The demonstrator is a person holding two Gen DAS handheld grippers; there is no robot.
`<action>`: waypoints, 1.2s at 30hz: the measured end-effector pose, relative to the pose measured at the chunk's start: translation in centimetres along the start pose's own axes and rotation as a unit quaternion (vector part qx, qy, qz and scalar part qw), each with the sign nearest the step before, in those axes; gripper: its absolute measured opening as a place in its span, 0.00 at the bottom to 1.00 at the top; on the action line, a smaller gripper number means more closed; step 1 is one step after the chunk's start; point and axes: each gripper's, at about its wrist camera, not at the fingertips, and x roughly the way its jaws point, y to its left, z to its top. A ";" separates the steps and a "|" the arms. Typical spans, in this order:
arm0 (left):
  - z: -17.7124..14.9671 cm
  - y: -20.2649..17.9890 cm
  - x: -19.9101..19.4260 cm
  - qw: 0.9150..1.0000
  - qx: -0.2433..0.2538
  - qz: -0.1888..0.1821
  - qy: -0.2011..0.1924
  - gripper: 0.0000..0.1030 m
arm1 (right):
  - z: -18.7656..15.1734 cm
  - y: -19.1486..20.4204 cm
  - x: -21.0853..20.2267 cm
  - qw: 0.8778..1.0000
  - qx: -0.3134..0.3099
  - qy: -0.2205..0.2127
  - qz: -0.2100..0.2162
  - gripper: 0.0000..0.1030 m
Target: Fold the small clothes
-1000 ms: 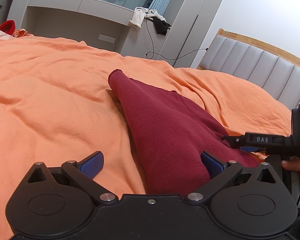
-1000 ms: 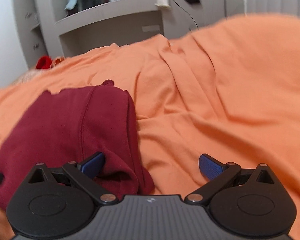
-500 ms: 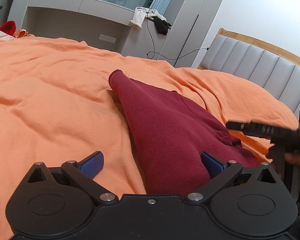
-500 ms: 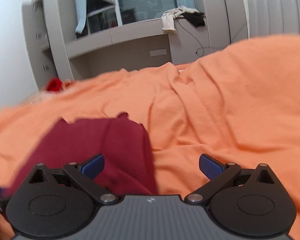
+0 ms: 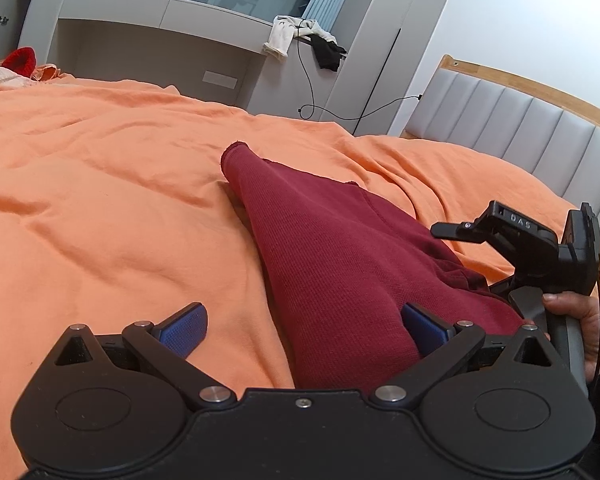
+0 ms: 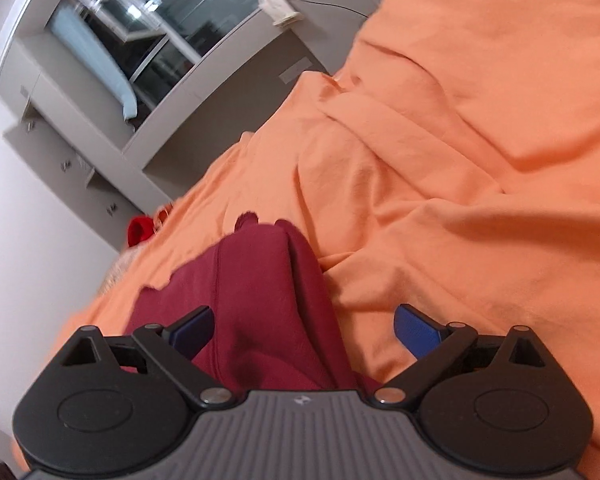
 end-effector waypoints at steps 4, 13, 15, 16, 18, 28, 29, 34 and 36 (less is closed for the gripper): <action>0.0 0.0 0.0 1.000 0.000 0.001 0.000 1.00 | -1.0 1.0 0.2 0.999 -0.038 -0.005 -0.015 0.99; 0.0 0.0 0.0 1.000 0.000 0.001 -0.001 1.00 | -1.3 1.1 0.0 0.999 -0.042 -0.010 -0.016 1.00; 0.0 0.0 0.0 1.000 0.000 0.001 -0.001 1.00 | -1.4 1.2 0.0 0.999 -0.043 -0.011 -0.017 1.00; 0.0 0.0 0.0 1.000 0.000 0.001 -0.001 1.00 | -1.4 1.2 0.0 0.999 -0.042 -0.011 -0.018 1.00; -0.1 0.0 0.0 1.000 0.000 0.001 -0.001 1.00 | -1.3 1.1 0.1 0.999 -0.039 -0.009 -0.017 1.00; 0.0 0.0 0.0 1.000 -0.002 -0.001 0.000 1.00 | 1.3 0.7 1.3 0.999 -0.040 0.001 0.020 0.84; 0.0 0.0 0.0 1.000 -0.002 -0.001 0.000 1.00 | 1.2 0.8 1.8 0.999 -0.049 0.004 0.010 0.76; 0.2 0.0 0.1 1.000 -0.004 -0.001 0.002 1.00 | 0.7 1.2 2.3 0.997 -0.073 0.013 0.019 0.54; 0.5 0.1 0.1 1.000 -0.006 -0.005 0.007 1.00 | 0.5 1.2 2.2 0.997 -0.073 0.014 0.021 0.53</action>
